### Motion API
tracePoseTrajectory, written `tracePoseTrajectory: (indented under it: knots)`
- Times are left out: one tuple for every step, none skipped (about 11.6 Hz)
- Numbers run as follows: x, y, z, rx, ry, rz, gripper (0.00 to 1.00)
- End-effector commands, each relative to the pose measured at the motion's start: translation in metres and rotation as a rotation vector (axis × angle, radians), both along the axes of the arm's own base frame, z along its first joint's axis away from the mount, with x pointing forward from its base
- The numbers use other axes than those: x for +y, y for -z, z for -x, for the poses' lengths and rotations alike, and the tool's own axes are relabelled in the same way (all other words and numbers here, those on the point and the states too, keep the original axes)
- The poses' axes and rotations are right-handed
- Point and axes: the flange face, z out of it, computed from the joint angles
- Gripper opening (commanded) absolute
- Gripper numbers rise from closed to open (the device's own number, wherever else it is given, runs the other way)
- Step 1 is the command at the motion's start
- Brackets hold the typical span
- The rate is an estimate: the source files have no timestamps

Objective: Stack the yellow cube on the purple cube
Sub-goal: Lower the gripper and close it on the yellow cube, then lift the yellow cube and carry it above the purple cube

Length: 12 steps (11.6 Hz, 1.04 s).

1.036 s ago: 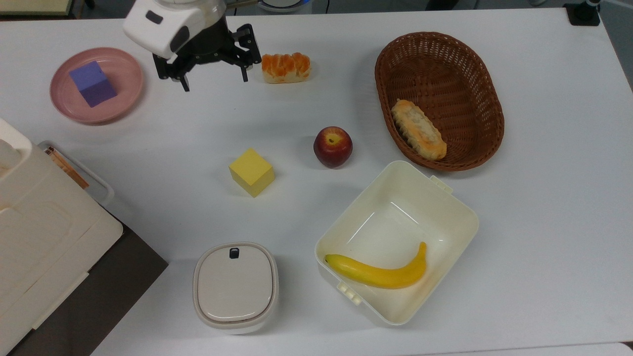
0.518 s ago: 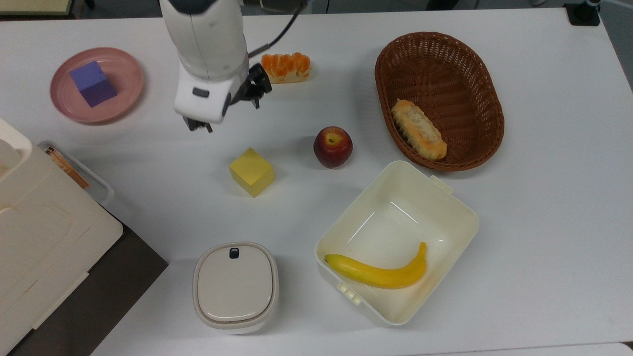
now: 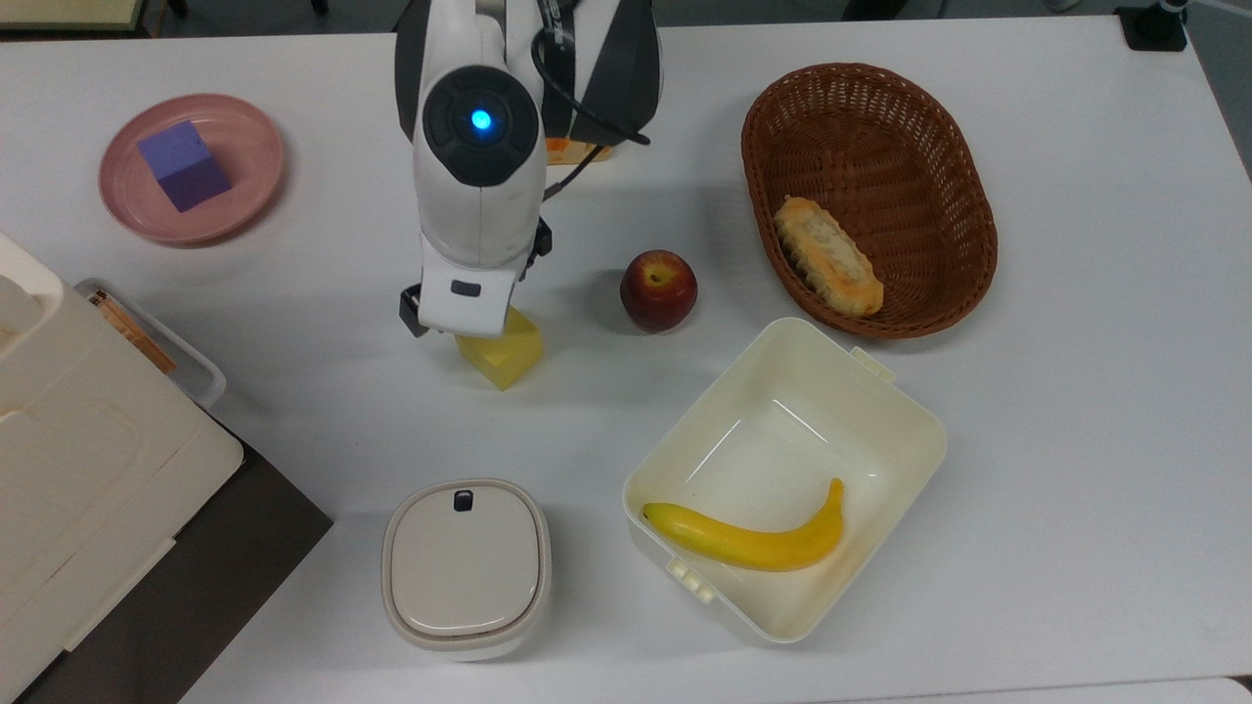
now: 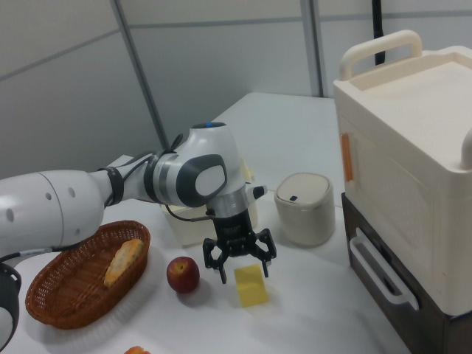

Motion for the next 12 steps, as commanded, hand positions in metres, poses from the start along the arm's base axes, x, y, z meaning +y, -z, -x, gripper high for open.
tracePoseTrajectory:
  knots:
    - [0.015,0.026,-0.008,-0.055,-0.059,0.009,1.0]
    - [0.016,0.035,-0.01,-0.062,-0.053,0.003,1.0]
    - [0.018,0.035,-0.012,-0.085,-0.015,0.006,0.79]
    - [0.027,0.034,-0.012,-0.094,0.019,0.01,0.41]
    - [0.024,0.027,-0.012,-0.097,0.038,0.001,0.0]
    - [0.023,0.016,-0.012,-0.109,0.043,-0.001,0.0]
    - [0.021,0.002,-0.009,-0.113,0.049,0.0,0.0]
    - [0.016,-0.013,-0.004,-0.098,0.061,0.006,0.0]
    - [0.006,-0.033,0.001,-0.099,0.08,0.01,0.0]
    - [-0.008,-0.051,0.007,-0.101,0.11,0.013,0.0]
    - [-0.019,-0.07,0.014,-0.109,0.151,0.011,0.0]
    - [-0.037,-0.09,0.019,-0.136,0.209,-0.002,0.0]
